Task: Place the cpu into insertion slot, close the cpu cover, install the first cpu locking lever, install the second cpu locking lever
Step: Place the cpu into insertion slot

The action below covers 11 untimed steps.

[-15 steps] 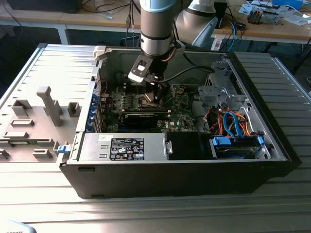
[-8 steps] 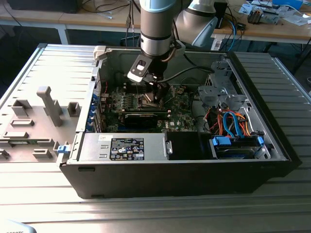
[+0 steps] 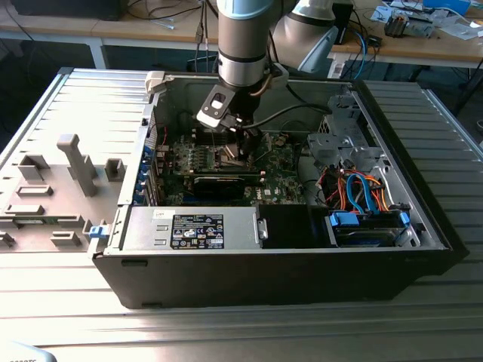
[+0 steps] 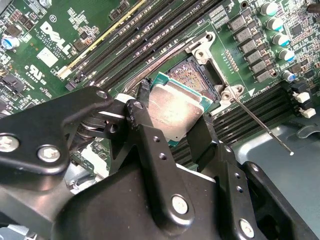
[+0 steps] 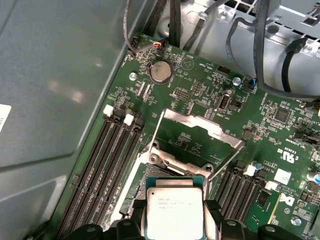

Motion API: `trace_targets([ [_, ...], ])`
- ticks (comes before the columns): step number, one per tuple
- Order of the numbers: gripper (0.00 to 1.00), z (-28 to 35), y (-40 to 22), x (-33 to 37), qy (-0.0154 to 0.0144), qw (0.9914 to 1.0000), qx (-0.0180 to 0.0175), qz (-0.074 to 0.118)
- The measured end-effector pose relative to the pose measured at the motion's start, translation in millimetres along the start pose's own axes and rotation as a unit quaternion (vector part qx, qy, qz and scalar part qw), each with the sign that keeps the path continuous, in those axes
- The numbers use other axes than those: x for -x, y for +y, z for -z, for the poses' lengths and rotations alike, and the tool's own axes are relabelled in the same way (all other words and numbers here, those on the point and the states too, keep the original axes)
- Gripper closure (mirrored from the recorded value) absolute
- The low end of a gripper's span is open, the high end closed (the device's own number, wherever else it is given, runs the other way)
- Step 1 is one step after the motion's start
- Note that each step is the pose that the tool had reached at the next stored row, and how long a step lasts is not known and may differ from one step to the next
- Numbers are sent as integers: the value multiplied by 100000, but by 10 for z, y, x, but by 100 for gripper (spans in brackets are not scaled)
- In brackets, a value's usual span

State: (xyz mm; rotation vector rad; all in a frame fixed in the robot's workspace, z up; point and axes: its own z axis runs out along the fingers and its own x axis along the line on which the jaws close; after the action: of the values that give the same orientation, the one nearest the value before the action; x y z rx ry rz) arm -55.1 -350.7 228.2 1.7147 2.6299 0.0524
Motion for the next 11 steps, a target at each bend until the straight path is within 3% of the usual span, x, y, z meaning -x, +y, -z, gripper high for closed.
trace_targets([
  [11, 46, 0, 0, 0, -70, 99971, 40, -2421],
])
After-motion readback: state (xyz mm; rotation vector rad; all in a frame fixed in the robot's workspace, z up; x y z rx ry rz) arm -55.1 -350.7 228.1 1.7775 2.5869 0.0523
